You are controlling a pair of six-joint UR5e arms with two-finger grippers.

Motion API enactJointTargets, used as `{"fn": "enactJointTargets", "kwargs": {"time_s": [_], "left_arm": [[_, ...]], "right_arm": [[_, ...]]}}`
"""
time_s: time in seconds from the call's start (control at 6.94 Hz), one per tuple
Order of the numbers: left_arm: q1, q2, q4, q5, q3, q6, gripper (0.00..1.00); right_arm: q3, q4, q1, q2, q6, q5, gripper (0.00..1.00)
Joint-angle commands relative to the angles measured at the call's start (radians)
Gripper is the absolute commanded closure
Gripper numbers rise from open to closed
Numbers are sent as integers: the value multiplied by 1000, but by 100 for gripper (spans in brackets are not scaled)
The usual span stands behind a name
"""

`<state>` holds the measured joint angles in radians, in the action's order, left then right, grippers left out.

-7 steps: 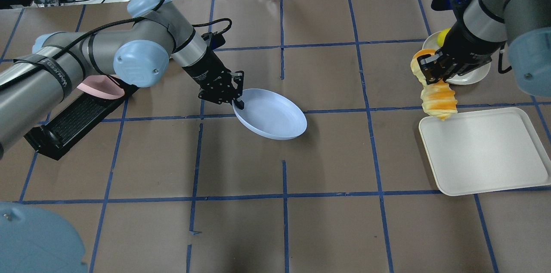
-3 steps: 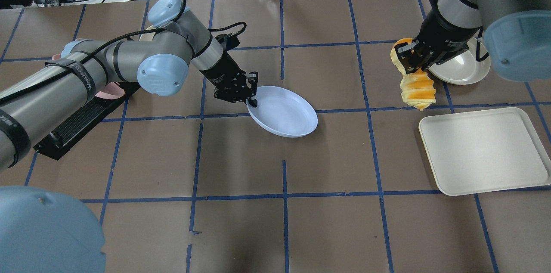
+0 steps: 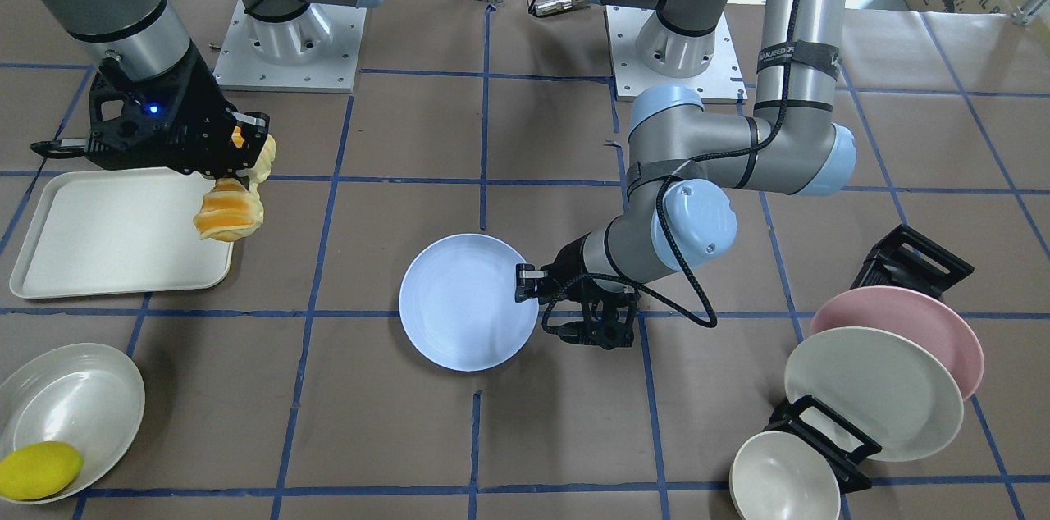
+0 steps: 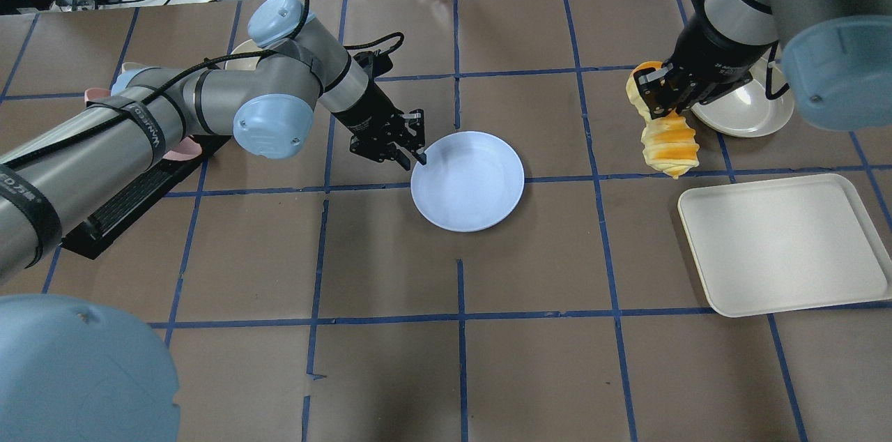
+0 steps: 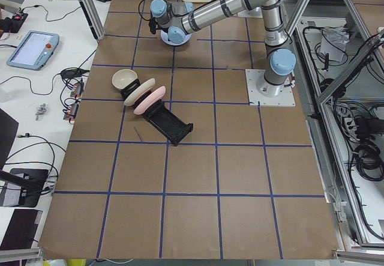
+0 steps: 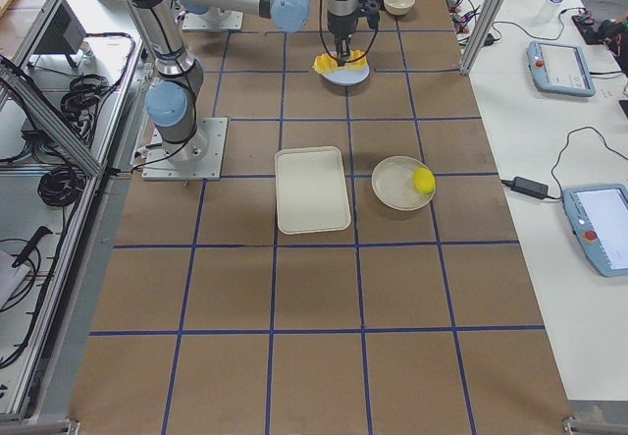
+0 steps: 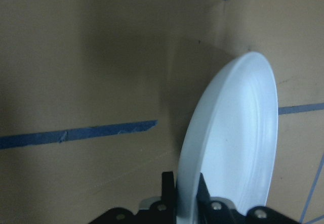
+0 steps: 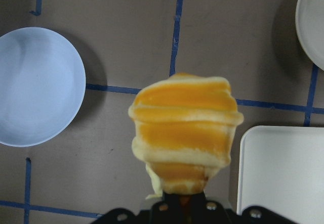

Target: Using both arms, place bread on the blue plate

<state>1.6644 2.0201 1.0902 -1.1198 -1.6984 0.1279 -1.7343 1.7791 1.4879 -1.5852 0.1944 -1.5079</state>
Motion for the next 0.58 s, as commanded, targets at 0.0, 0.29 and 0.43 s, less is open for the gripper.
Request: {"fn": "enactJointTargets", "kwargs": {"time_s": [0.0,0.29,0.43], "left_arm": [[-20,-44,-10,-11,11,-5,20],[-31,-177,83,-197,-3,-8,19],[-40,-239,144,-265,2,-13,12]], "right_arm": [[1,-3,0,-1,0,-3,96],[1,0,27,-1,-38,32,96],[-2,12,67,17,-79,53,96]]}}
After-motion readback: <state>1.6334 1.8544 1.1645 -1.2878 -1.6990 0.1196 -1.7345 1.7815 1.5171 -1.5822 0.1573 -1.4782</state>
